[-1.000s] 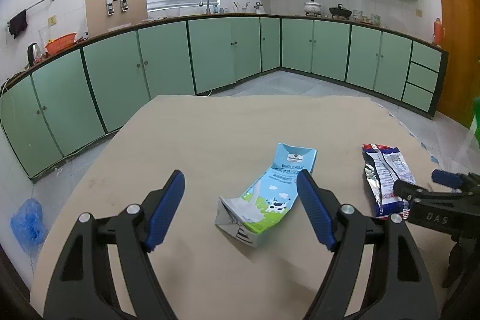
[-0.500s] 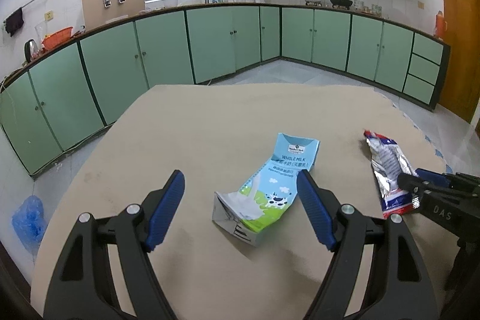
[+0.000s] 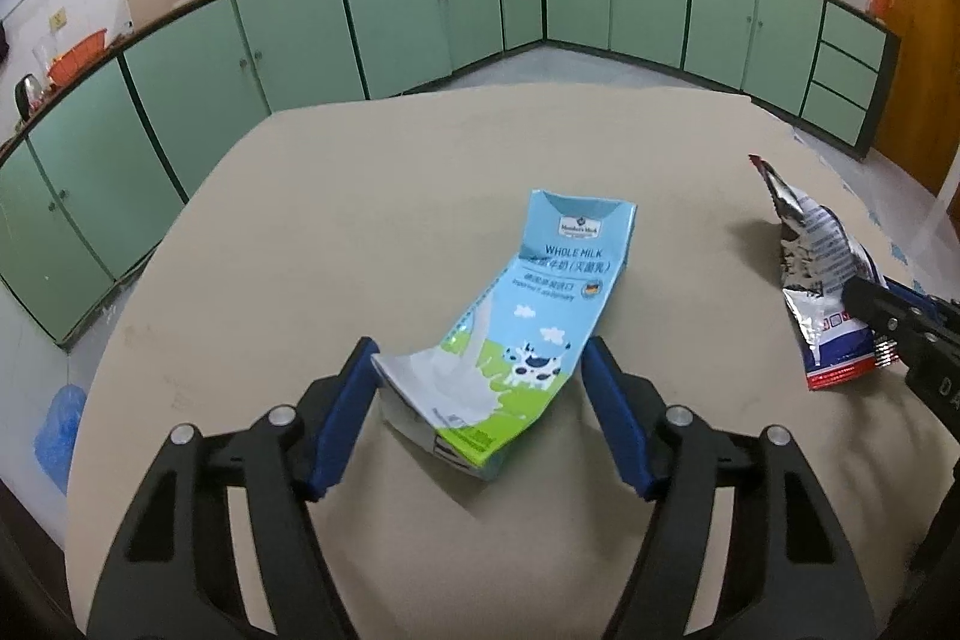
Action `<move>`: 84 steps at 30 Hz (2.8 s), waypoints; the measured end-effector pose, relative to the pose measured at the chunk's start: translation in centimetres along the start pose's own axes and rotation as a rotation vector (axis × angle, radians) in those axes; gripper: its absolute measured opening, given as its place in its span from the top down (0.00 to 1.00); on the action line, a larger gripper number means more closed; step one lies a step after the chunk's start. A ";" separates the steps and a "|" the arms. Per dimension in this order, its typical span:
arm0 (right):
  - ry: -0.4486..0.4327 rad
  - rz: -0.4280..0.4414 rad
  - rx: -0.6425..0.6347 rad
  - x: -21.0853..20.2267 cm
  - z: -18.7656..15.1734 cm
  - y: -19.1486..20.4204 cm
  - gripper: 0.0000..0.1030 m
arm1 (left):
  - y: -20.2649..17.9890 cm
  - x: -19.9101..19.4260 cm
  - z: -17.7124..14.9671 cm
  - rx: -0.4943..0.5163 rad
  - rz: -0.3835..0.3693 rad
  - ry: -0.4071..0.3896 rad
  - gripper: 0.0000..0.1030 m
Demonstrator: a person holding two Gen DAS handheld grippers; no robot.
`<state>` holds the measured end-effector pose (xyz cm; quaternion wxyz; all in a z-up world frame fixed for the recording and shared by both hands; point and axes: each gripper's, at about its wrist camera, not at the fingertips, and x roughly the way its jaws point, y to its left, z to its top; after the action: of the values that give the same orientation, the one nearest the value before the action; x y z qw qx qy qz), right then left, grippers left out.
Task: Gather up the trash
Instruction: 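Grasp the silver-blue snack bag with the right tool while the left tool grasps the milk carton, then lift the milk carton and snack bag and carry them over the black bin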
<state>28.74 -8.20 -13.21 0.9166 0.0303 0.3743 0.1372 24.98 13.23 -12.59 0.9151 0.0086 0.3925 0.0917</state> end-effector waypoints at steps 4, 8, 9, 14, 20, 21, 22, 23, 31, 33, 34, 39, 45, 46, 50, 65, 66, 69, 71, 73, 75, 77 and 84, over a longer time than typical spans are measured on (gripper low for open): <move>0.000 0.001 -0.001 0.0 0.2 -0.1 0.83 | 0.1 0.0 0.0 -0.004 -0.009 0.001 0.39; -0.003 -0.004 -0.009 -0.1 0.1 0.0 0.83 | 0.3 -0.4 -0.2 -0.002 -0.021 -0.017 0.42; -0.003 -0.003 -0.006 -0.1 0.0 -0.1 0.83 | 0.2 -0.7 -0.2 -0.001 -0.023 -0.027 0.43; -0.006 0.002 0.009 -0.3 0.1 -0.3 0.83 | -0.2 -1.9 -0.7 -0.006 -0.048 -0.066 0.50; -0.015 0.007 0.016 -1.2 -0.1 -0.8 0.83 | -0.4 -3.2 -1.7 -0.027 -0.088 -0.074 0.51; -0.022 0.004 0.011 -1.5 -0.2 -0.8 0.83 | -0.4 -3.7 -1.9 -0.030 -0.091 -0.083 0.51; -0.028 0.000 0.005 -1.8 -0.2 -0.8 0.83 | -0.5 -3.8 -1.9 -0.029 -0.091 -0.088 0.51; -0.032 -0.001 0.001 -2.0 -0.2 -0.8 0.83 | -0.7 -4.1 -2.0 -0.026 -0.091 -0.093 0.51; -0.070 0.003 -0.004 -4.2 0.0 -1.1 0.83 | -1.8 -5.3 -2.1 -0.029 -0.113 -0.119 0.52; -0.074 0.002 -0.005 -4.6 0.0 -1.1 0.83 | -2.1 -5.7 -2.3 -0.029 -0.124 -0.120 0.52; -0.075 0.002 -0.008 -4.8 -0.1 -1.4 0.83 | -2.3 -5.8 -2.3 -0.028 -0.132 -0.116 0.52; -0.062 -0.006 -0.012 -4.9 -0.7 -1.3 0.83 | -3.5 -4.9 -3.3 0.001 -0.162 -0.039 0.50; -0.054 -0.012 0.009 -4.8 -0.9 -2.0 0.83 | -3.7 -4.4 -2.8 0.010 -0.164 -0.028 0.36; -0.056 -0.013 0.011 -4.8 -0.8 -2.0 0.83 | -3.7 -4.3 -2.7 0.011 -0.165 -0.027 0.34; -0.063 -0.015 0.008 -4.9 -0.7 -2.0 0.83 | -4.2 -3.1 -2.0 0.000 -0.165 0.003 0.30; -0.092 -0.027 -0.017 -6.2 -0.7 -1.5 0.83 | -4.6 -3.4 -1.7 -0.017 -0.184 -0.024 0.51; -0.097 -0.027 -0.021 -6.3 -0.6 -1.4 0.83 | -4.5 -3.7 -1.6 -0.017 -0.183 -0.031 0.51; -0.107 -0.018 -0.021 -7.0 -0.5 -1.4 0.83 | -4.5 -5.1 -1.5 -0.019 -0.184 -0.061 0.53; -0.110 -0.010 -0.019 -7.6 -0.4 -1.5 0.83 | -4.5 -5.9 -1.6 -0.019 -0.187 -0.075 0.53; -0.112 -0.006 -0.023 -8.3 -0.3 -1.4 0.83 | -4.6 -6.7 -1.7 -0.019 -0.188 -0.090 0.54; -0.116 -0.003 -0.027 -8.9 -0.2 -1.4 0.83 | -4.8 -7.6 -1.6 -0.019 -0.193 -0.104 0.54; -0.123 0.003 -0.027 -9.7 -0.1 -1.4 0.83 | -5.1 -8.5 -1.5 -0.014 -0.202 -0.120 0.54; -0.155 0.025 -0.008 -12.5 -0.1 -2.4 0.83 | -6.1 -10.3 -1.6 -0.009 -0.239 -0.160 0.54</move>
<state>20.69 -13.91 -5.16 0.9411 0.0419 0.3013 0.1473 17.83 5.36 -6.88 0.9480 -0.0348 0.3159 -0.0169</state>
